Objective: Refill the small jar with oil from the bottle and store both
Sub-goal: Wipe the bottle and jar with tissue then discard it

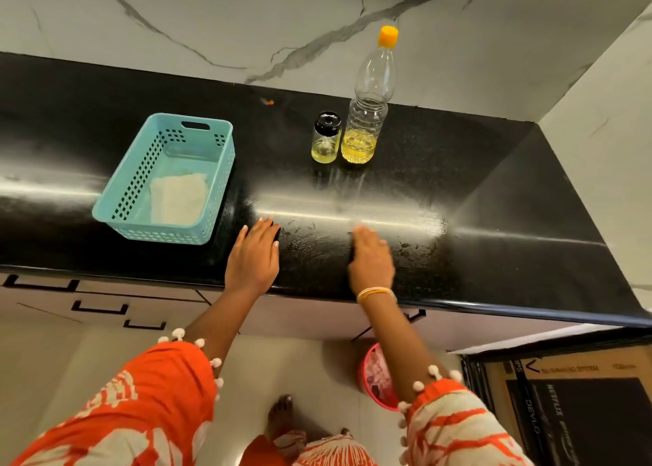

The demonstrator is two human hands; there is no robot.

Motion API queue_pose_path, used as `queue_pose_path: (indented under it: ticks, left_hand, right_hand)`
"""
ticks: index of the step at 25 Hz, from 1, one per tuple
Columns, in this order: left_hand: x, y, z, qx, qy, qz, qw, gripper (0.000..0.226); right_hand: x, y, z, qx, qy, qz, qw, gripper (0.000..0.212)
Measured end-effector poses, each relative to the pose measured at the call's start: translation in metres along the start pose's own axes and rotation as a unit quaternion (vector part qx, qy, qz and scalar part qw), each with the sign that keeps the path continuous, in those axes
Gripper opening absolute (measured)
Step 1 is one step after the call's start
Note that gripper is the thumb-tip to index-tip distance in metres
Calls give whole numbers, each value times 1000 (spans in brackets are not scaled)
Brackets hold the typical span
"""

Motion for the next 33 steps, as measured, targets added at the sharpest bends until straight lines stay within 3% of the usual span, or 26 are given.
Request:
queue_pose_path:
  ticks: [4, 7, 9, 11, 14, 16, 18, 20, 23, 26, 28, 30, 33]
  left_hand:
    - [2, -2, -3, -11, -8, -21, 1000, 47]
    - [1, -3, -7, -23, -14, -34, 999, 48]
    - [7, -5, -11, -43, -24, -69, 996, 46]
    - [15, -4, -15, -59, -33, -113, 991, 46]
    - [15, -5, -15, -59, -34, -121, 990, 51]
    - [16, -4, -16, -55, -36, -119, 991, 52]
    - [14, -4, -15, -52, -27, -110, 992, 51]
    - [13, -5, -15, -49, -20, -107, 993, 49]
    - [12, -5, -14, -43, -11, -101, 994, 49]
    - [7, -1, -15, -38, 0, -84, 996, 52]
    - [6, -2, -14, -36, -3, -80, 996, 52]
    - [9, -4, -14, -38, -17, -87, 995, 55]
    - [14, -4, -16, -51, -55, -108, 991, 63]
  right_hand:
    - [-120, -32, -25, -40, -4, 263, 964, 58]
    - [-100, -24, -14, -44, 8, 309, 950, 56]
    - [-42, 12, 2, -32, 47, 222, 973, 51]
    - [37, 37, 22, 27, 93, 53, 994, 56]
    - [137, 12, 46, 153, 103, -221, 958, 69]
    - [142, 4, 47, 166, 93, -299, 935, 70]
    - [97, 27, 31, 115, 57, -230, 965, 66]
    - [12, 51, 13, 59, 9, -55, 997, 57]
    - [-101, 36, -10, -3, -26, 164, 986, 52]
    - [-95, 41, -1, -19, -4, 249, 968, 46]
    - [-28, 65, 18, -3, 40, 168, 985, 43]
    - [66, 73, 44, 64, 87, -11, 994, 47]
    - [158, 45, 63, 176, 94, -275, 940, 57]
Point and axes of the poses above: each hand's wrist, its own y-axis towards the middle knuckle, its own z-axis out of the palm, x = y × z, the point moved 9 cm from there along y, towards the middle knuckle, and after that the axes turned 7 degrees about -z, right-handed, at the moved point
